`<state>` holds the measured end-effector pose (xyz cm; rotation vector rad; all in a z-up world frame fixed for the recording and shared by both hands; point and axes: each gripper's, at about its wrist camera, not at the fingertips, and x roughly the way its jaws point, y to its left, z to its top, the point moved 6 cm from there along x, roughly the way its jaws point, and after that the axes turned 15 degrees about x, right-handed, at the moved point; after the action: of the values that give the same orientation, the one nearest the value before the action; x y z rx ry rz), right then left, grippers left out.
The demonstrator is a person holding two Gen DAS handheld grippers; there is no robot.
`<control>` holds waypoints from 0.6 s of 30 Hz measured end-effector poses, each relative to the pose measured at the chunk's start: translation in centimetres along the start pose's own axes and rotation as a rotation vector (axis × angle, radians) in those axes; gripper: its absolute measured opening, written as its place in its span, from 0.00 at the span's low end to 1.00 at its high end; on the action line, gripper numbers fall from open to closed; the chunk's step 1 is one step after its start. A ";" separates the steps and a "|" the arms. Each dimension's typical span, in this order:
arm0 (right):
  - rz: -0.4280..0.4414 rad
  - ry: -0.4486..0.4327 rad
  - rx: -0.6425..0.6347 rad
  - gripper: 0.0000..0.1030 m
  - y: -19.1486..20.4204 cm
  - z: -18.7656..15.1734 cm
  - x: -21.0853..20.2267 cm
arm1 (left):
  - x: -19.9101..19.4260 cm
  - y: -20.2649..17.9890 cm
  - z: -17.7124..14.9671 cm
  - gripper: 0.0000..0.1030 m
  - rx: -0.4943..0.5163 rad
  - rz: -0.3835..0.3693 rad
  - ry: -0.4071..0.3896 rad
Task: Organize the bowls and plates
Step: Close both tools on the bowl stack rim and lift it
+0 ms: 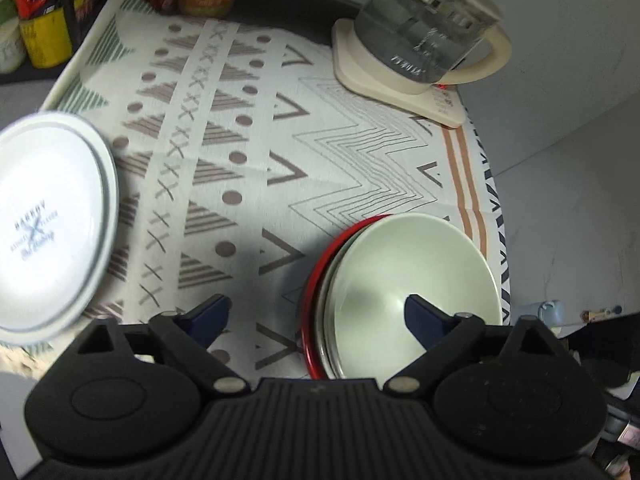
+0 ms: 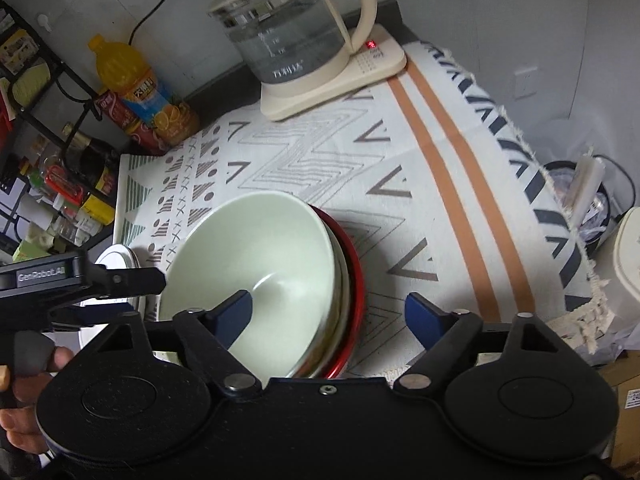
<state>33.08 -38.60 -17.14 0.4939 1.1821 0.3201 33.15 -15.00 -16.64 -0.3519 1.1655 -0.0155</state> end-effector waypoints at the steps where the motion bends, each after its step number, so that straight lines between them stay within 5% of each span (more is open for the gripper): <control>1: 0.010 0.015 0.005 0.67 -0.1 0.0 0.3 | 0.3 0.0 -0.2 0.87 -0.012 0.000 0.004; 18: 0.012 0.114 0.001 0.41 -1.5 -0.4 4.1 | 4.5 0.7 -2.5 0.28 -0.212 0.001 0.111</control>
<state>34.09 -37.85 -21.30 0.4883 1.2902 0.3616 32.62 -15.85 -21.71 -0.5437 1.2806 0.0907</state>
